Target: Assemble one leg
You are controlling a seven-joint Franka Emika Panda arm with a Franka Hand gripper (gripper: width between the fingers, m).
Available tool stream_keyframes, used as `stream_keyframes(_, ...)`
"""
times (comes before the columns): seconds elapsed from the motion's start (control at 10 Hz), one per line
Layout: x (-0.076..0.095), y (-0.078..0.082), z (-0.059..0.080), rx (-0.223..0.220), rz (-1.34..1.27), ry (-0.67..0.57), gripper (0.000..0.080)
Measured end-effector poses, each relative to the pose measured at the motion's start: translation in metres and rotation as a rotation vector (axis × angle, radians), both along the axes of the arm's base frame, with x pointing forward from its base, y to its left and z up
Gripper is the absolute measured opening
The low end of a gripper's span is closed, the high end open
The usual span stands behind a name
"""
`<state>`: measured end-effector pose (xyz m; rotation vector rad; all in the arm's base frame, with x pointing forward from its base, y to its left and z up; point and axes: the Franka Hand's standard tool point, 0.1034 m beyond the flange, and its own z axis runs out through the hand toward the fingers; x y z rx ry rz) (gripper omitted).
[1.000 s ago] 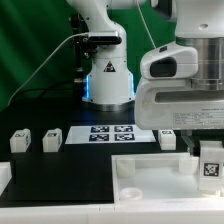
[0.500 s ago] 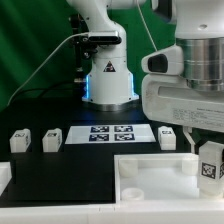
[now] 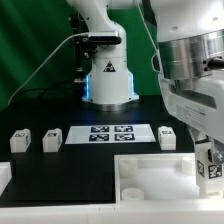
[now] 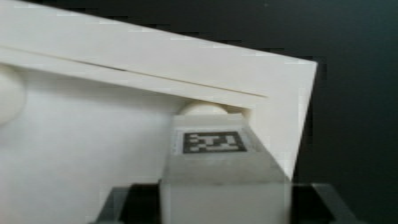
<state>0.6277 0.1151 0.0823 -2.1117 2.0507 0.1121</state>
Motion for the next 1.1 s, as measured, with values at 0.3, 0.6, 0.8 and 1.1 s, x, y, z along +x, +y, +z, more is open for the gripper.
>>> stream_keyframes(0.3, 0.0, 0.003, 0.0, -0.005, 0.051, -0.009, 0.0368)
stream_keyframes(0.6, 0.001, 0.007, -0.007, -0.063, 0.409, -0.062, 0.0619)
stream_keyframes(0.8, 0.006, 0.019, -0.005, -0.124, 0.679, -0.075, 0.064)
stream_keyframes(1.1, 0.008, 0.017, -0.005, -0.15, 0.992, -0.13, 0.0649)
